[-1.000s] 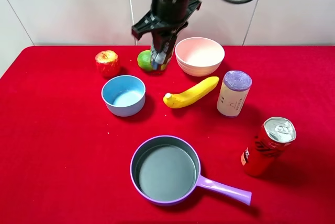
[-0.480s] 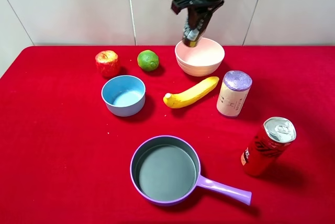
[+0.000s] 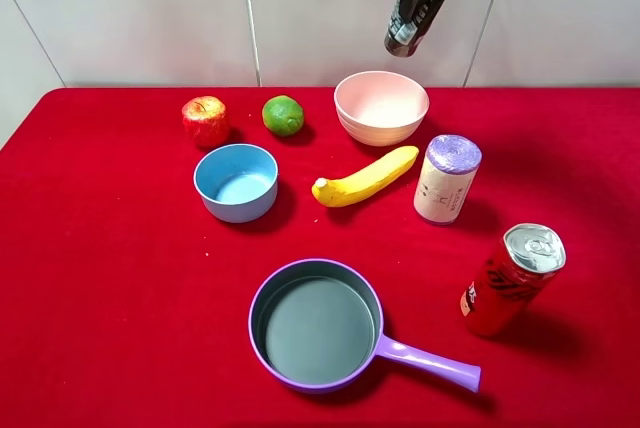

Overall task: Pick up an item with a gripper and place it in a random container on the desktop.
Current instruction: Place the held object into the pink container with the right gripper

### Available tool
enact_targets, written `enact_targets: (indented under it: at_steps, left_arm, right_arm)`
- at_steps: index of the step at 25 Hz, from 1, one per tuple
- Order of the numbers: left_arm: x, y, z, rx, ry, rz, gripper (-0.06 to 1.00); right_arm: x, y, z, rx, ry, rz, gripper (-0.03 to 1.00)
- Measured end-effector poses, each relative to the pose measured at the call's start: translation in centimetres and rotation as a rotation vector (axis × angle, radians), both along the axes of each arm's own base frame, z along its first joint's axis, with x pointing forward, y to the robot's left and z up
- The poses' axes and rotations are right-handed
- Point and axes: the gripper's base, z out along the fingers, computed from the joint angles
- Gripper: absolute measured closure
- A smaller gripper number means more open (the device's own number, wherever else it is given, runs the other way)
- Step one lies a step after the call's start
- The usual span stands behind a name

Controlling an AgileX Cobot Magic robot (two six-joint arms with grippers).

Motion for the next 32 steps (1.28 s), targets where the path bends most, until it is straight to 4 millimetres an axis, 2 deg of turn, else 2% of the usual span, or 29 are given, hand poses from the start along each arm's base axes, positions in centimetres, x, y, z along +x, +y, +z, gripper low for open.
enact_targets:
  at_steps: [9, 23, 32]
  left_arm:
    - [0.0, 0.0, 0.0, 0.000, 0.000, 0.000, -0.05]
    - [0.0, 0.0, 0.0, 0.000, 0.000, 0.000, -0.05]
    - [0.0, 0.0, 0.0, 0.000, 0.000, 0.000, -0.05]
  right_arm:
    - [1.5, -0.8, -3.3, 0.006, 0.074, -0.031, 0.77]
    - [3.0, 0.5, -8.6, 0.064, 0.156, -0.036, 0.77]
    - [3.6, 0.9, -11.0, 0.073, 0.174, -0.041, 0.77]
